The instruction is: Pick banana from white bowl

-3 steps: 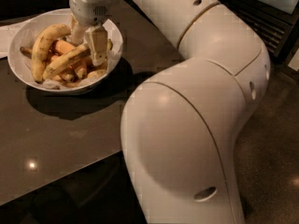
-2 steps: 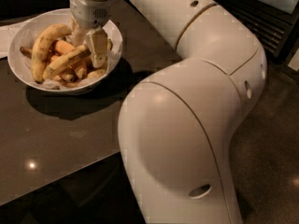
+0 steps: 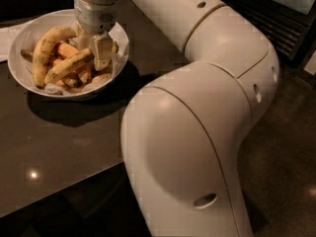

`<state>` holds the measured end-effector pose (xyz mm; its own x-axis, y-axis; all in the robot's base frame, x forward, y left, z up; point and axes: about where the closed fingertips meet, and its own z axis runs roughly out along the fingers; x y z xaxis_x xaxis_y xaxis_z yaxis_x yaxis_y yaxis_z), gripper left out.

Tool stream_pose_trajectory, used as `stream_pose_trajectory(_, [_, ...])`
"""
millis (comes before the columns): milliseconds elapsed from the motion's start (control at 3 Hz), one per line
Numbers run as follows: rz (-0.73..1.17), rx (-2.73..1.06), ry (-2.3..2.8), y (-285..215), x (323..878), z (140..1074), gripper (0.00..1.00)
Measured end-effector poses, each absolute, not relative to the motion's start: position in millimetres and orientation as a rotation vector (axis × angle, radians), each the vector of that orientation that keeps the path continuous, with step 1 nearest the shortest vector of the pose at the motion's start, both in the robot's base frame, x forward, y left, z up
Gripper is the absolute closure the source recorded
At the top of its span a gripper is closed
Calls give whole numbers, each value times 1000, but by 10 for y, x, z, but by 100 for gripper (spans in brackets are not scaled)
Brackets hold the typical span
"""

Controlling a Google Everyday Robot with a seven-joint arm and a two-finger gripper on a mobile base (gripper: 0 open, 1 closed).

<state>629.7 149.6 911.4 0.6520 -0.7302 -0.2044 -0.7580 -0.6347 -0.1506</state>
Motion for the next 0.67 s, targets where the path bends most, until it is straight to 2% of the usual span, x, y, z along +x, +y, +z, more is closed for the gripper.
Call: stream_pose_trajectory(667, [182, -2648, 1211, 1496, 6298, 9121, 99])
